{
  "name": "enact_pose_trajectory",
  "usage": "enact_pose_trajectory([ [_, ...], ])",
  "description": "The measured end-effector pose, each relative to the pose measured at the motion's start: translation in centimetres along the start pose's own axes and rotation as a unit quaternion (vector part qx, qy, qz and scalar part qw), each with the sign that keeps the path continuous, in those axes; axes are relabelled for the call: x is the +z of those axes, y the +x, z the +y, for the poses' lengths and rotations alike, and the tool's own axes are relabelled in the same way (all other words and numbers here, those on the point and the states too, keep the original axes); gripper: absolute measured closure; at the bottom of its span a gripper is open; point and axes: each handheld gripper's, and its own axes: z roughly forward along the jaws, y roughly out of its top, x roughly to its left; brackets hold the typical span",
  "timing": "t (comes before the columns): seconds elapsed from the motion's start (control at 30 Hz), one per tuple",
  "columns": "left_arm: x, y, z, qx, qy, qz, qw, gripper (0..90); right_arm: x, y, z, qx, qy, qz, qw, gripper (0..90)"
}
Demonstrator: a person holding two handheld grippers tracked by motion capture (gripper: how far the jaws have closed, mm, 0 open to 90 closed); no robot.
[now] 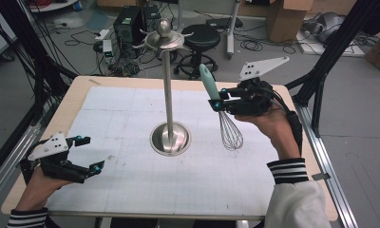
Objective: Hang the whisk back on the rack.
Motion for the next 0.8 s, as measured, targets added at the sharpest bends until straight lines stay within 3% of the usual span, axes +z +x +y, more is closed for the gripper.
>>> enact_pose_trajectory([
  [0.8, 0.0, 0.0, 0.0, 0.0, 0.0, 0.0, 1.0, 1.7, -0.1, -0.2, 3.5, -0.006, -0.021, 0.0, 0.9998, 69.3],
])
